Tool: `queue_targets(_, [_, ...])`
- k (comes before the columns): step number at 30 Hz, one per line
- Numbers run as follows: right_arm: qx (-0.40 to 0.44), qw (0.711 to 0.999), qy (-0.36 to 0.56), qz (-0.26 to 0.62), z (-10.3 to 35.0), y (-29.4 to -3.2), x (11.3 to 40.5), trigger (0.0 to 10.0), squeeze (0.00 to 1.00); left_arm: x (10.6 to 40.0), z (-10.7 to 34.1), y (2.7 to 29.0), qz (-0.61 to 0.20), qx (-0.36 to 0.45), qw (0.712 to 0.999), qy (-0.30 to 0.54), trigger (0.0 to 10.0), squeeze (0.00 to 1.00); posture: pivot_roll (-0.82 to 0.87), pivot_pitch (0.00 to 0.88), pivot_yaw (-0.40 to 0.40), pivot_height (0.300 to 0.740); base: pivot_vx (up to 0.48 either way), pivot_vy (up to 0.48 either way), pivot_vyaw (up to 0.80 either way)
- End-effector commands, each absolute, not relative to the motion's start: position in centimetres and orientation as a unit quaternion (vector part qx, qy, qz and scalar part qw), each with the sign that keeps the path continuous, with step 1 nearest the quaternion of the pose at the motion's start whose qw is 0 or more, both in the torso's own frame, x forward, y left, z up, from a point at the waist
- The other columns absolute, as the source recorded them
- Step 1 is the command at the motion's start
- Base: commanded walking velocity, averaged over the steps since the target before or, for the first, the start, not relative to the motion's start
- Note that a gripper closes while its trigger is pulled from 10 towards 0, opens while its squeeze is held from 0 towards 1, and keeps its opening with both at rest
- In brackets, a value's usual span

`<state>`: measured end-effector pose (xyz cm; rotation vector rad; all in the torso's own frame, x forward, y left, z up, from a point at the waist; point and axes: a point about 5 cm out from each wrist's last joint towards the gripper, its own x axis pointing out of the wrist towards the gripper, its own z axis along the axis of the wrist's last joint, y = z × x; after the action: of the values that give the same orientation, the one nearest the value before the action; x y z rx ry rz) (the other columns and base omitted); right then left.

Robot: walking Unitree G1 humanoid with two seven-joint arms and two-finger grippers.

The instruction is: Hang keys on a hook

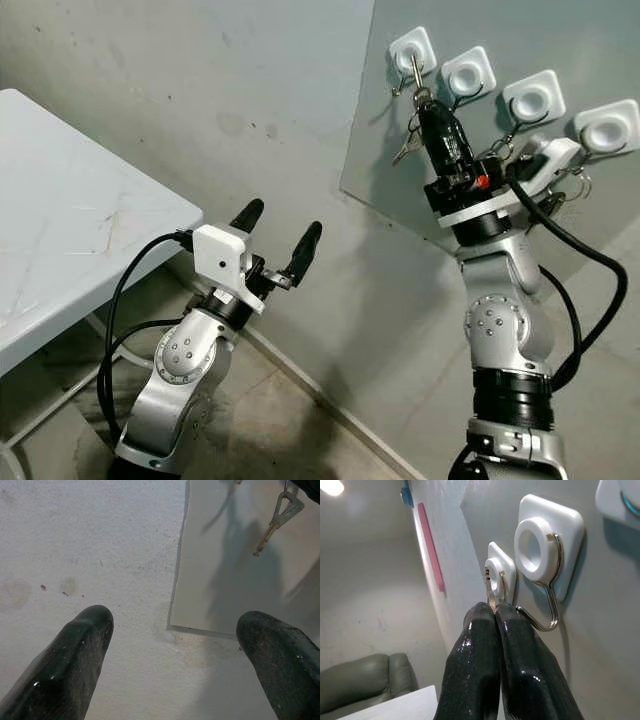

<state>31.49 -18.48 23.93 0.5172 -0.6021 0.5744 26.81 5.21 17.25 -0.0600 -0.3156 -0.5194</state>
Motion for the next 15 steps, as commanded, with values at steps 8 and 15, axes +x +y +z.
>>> queue_targets(8, [0.271,0.872,-0.308,0.267,24.2,-18.9,30.1,10.0,0.0,26.5,17.8,4.0,-0.277,-0.044,0.945,-0.167,10.0,0.0,-0.04,0.033,-0.06,0.74,0.0,0.0,0.0])
queue_targets(15, [0.275,0.868,-0.309,0.274,24.3,-18.6,29.5,10.0,0.0,26.5,17.9,4.0,-0.281,-0.044,0.944,-0.166,10.0,0.0,-0.05,0.04,-0.052,0.74,0.0,0.0,0.0])
